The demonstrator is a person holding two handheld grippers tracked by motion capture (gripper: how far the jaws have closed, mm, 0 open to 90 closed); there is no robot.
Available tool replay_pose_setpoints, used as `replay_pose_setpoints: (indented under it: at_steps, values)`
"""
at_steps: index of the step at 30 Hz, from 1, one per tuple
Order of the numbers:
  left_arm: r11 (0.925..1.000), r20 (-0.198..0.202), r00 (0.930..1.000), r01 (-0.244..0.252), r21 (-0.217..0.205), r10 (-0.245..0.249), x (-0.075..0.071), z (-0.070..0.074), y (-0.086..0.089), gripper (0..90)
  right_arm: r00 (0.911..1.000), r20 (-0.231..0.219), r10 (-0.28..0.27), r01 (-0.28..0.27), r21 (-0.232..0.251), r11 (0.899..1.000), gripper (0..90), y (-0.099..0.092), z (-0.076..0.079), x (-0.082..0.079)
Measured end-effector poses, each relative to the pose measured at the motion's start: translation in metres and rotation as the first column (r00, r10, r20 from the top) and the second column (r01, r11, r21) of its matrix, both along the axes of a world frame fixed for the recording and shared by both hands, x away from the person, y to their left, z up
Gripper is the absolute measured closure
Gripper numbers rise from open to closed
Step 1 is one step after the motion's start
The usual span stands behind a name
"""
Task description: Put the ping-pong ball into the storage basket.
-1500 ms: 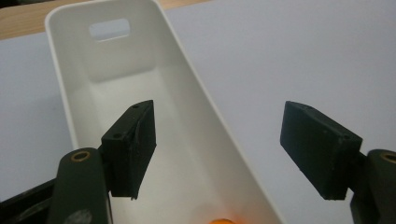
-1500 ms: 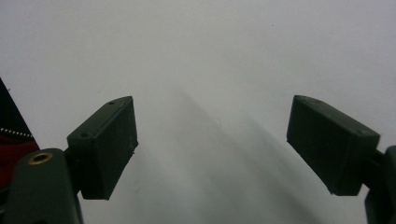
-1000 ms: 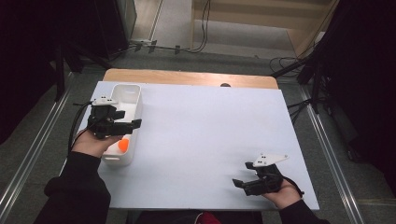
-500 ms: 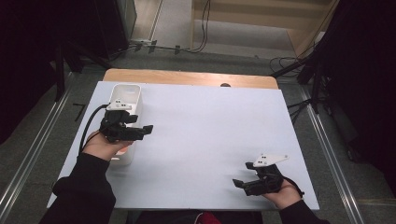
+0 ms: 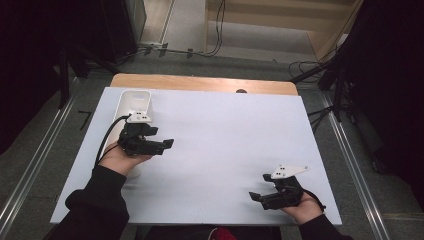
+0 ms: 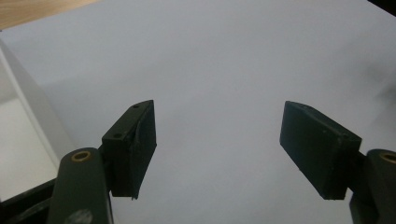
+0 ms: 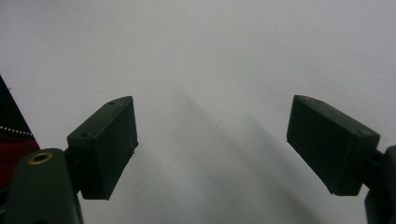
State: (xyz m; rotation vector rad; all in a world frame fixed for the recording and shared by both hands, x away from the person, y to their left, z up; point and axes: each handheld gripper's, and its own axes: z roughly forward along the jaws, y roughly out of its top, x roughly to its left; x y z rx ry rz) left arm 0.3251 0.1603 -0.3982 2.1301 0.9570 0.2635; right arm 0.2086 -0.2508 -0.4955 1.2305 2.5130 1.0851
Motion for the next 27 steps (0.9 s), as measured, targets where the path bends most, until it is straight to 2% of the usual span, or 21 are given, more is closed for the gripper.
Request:
replay_pose_setpoints:
  at_steps: [10,16,20,22,27]
  values:
    - [0.9983,-0.028,0.9986,0.043,-0.040,-0.044,-0.002,-0.007,-0.013,27.6,1.0000,0.001,-0.001,0.001,0.000,1.000,15.0,0.000,0.000,0.000]
    - [0.9972,-0.026,0.9976,0.063,-0.040,-0.064,-0.006,-0.013,-0.024,27.6,1.0000,0.001,-0.003,0.003,0.000,1.000,14.9,0.000,0.000,0.000]
    - [0.9966,-0.028,0.9964,0.079,-0.024,-0.080,-0.007,-0.016,-0.029,27.6,1.0000,0.002,-0.001,0.001,-0.001,1.000,15.0,0.000,0.000,0.000]
    - [0.9959,-0.027,0.9956,0.090,-0.009,-0.090,-0.007,-0.018,-0.029,27.6,1.0000,-0.001,-0.002,0.002,0.000,1.000,15.0,0.000,0.000,0.000]
    - [0.9956,-0.021,0.9954,0.093,-0.012,-0.094,-0.009,-0.021,-0.030,27.6,1.0000,0.000,-0.002,0.002,0.000,1.000,14.9,0.000,0.000,-0.001]
